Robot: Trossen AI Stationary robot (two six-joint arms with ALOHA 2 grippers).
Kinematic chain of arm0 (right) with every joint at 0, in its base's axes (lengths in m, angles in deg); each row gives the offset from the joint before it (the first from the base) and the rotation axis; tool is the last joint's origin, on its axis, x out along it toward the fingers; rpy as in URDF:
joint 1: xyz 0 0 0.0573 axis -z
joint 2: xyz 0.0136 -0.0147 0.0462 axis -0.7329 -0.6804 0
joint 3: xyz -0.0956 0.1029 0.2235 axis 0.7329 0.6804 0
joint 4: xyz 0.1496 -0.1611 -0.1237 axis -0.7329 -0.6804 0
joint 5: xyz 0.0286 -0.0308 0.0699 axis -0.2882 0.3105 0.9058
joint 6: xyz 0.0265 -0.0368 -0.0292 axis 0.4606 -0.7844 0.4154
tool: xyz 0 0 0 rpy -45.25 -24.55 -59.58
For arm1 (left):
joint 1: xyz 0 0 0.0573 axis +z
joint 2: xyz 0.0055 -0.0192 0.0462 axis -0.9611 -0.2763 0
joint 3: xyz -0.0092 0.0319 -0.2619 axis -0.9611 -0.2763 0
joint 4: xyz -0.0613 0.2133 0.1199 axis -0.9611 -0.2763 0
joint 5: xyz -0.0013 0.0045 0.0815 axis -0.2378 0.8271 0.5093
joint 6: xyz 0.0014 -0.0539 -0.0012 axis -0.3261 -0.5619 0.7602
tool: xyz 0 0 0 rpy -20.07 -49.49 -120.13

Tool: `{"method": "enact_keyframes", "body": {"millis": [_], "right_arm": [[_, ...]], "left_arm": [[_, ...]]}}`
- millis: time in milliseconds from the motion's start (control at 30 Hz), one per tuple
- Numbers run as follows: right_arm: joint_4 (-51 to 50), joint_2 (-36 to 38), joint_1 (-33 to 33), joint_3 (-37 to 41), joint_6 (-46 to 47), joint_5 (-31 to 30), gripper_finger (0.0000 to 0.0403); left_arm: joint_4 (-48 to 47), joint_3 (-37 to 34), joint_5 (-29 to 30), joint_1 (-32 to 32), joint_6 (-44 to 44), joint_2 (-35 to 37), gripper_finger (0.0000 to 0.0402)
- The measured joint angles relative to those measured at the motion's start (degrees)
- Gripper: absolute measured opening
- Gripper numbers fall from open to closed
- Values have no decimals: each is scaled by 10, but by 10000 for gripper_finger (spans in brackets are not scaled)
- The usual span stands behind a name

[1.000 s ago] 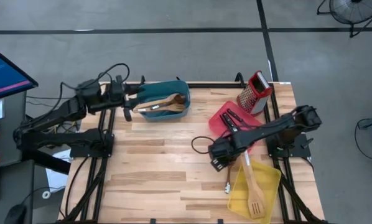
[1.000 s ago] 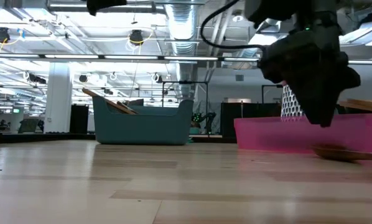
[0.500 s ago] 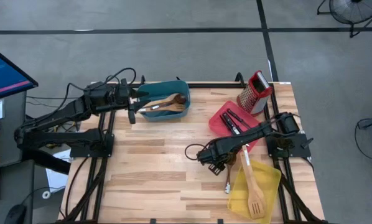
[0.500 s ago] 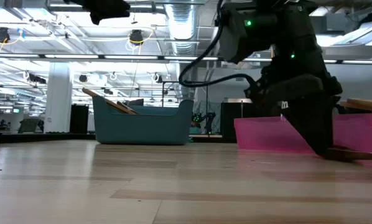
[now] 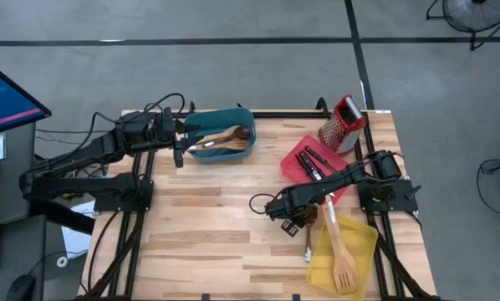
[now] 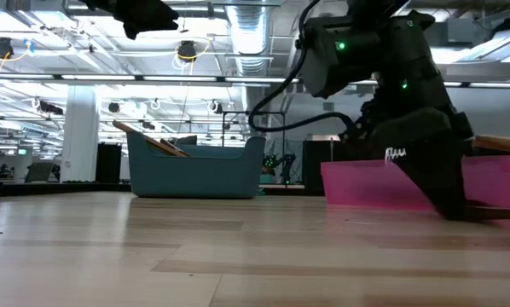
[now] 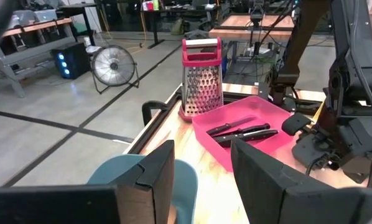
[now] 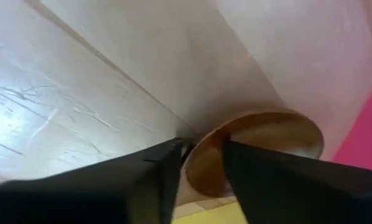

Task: Pick & Place Kitchen Items
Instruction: Put the wooden serving spoon into the blue bin

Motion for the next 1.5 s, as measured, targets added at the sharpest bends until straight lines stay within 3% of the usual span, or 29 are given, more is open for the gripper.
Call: {"method": "enact_keyframes", "body": {"millis": [267,767,900,1167,1400,1500], "right_arm": [[34,2,-3,-1,0,-14,9],[106,0,29,-78,-88,-65,4],[87,0,41,-109,-129,-82,23],[-151,0,32,-156,-120,-119,109],[-147,-5,-1,-156,-74,-75,219],[-149,-4,-10,-156,-39,-73,240]], "left_arm": [[0,0,0,0,-11,0,140],[0,0,0,0,-11,0,140],[0,0,0,0,-10,0,140],[0,0,0,0,-10,0,148],[-1,0,0,0,-9,0,183],[-2,0,0,0,-10,0,195]]}}
